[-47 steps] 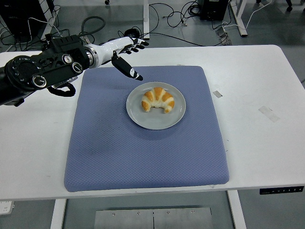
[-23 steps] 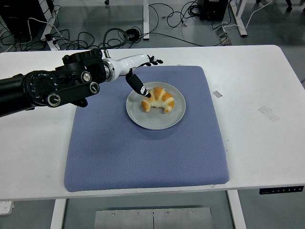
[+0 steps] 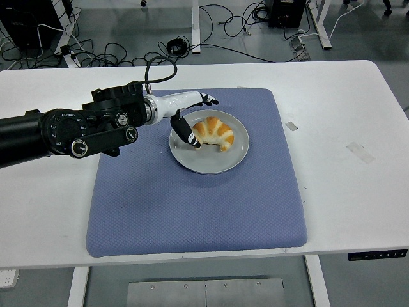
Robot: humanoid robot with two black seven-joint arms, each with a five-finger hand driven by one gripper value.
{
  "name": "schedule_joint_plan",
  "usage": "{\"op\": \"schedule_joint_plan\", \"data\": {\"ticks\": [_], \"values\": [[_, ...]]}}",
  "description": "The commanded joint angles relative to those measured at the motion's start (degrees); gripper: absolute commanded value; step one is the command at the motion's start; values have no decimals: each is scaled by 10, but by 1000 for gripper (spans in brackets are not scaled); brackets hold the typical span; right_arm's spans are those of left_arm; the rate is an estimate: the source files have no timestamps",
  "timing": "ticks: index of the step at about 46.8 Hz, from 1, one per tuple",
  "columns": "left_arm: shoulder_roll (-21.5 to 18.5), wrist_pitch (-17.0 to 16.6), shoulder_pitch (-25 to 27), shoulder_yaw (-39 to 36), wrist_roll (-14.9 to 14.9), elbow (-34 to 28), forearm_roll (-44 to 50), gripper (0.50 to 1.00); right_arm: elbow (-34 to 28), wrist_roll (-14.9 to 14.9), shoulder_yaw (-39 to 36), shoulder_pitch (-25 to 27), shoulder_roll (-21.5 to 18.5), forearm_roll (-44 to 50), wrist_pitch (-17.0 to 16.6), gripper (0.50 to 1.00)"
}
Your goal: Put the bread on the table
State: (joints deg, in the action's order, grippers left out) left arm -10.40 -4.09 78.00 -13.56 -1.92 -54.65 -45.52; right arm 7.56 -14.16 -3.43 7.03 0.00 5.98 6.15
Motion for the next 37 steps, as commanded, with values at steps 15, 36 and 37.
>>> {"op": "schedule_joint_plan", "data": {"ticks": [15,36,37], "values": [[7,-20,-7,1,2,1,1,907,0,0,0,0,0,0,0,1000],[14,-22,-16,0,2,2,1,864,0,0,0,1,0,0,0,1000],[14,-22,-16,0,2,2,1,864,0,0,0,0,0,0,0,1000]]}}
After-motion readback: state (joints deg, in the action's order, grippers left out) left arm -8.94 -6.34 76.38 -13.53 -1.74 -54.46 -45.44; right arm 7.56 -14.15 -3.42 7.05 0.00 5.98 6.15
